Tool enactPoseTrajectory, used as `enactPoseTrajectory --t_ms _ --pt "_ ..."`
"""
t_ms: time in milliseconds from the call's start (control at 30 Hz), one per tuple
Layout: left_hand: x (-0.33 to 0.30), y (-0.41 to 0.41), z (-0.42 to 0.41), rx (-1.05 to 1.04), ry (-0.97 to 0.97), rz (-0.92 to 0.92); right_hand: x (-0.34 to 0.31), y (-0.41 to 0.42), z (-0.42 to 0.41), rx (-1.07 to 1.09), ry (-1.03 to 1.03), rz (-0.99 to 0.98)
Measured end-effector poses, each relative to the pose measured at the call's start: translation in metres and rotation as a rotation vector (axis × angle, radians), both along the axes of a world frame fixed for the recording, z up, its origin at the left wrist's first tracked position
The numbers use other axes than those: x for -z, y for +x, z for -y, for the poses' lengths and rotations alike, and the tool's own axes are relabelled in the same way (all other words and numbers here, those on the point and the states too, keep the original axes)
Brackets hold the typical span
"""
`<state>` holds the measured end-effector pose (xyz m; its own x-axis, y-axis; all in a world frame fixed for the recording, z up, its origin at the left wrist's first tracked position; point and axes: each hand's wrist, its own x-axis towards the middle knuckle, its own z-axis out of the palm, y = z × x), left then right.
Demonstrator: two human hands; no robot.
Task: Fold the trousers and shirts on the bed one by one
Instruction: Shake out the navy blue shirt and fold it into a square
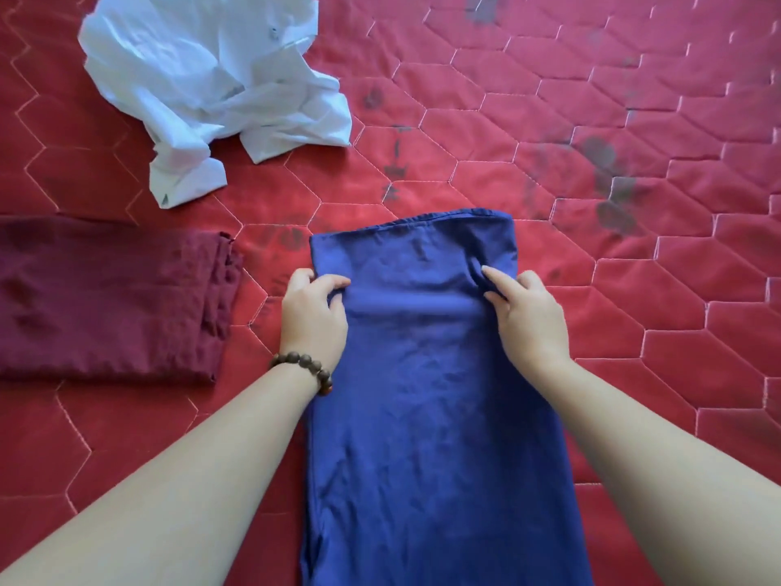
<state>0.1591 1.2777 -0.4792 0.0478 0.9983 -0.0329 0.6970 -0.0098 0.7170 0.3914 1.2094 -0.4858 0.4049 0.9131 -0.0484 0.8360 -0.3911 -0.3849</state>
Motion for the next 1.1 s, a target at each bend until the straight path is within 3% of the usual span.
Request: enactPoseTrajectory --t_ms 67,167,267,333,433,533,600,733,800,933,1033,1100 --pt "-0.007 0.004 -0.011 -0.012 0.107 -0.058 -0.004 0.005 -0.012 0.011 0.058 0.043" --pt "-0.01 0.016 -0.016 -0.033 0.177 -0.358 -0.004 0.002 -0.021 0.046 0.057 0.26" --pt "0.002 0.048 0.003 0.31 0.276 -0.446 0.006 -0.034 -0.024 -0.296 0.178 0.269" --pt "0.021 0.058 0.013 0.436 0.153 -0.594 0.019 -0.049 -0.027 -0.488 0.015 0.213" --pt "0.045 0.045 0.011 0.374 0.102 -0.713 0.031 -0.02 -0.044 -0.403 -0.148 0.295" --pt "0.048 0.044 0.009 0.369 0.136 -0.718 0.029 0.023 -0.06 -0.139 -0.274 0.351" --pt "0.049 0.045 0.011 0.358 0.139 -0.726 0.022 0.031 -0.057 -0.035 -0.247 0.385" --pt "0.043 0.043 0.007 0.406 0.067 -0.734 0.012 -0.019 -0.009 -0.239 -0.01 0.296" --pt "0.034 0.043 0.006 0.408 0.006 -0.669 0.014 -0.044 0.03 -0.352 -0.016 0.275" --pt "0.01 0.036 0.047 0.384 0.096 -0.699 0.017 -0.054 0.088 -0.218 -0.148 0.298" --pt "0.005 0.029 0.127 0.561 0.16 -0.66 0.013 -0.063 0.122 -0.166 -0.158 0.283" --pt "0.007 0.019 0.174 0.681 0.079 -0.679 0.011 -0.079 0.147 -0.213 -0.167 0.267"
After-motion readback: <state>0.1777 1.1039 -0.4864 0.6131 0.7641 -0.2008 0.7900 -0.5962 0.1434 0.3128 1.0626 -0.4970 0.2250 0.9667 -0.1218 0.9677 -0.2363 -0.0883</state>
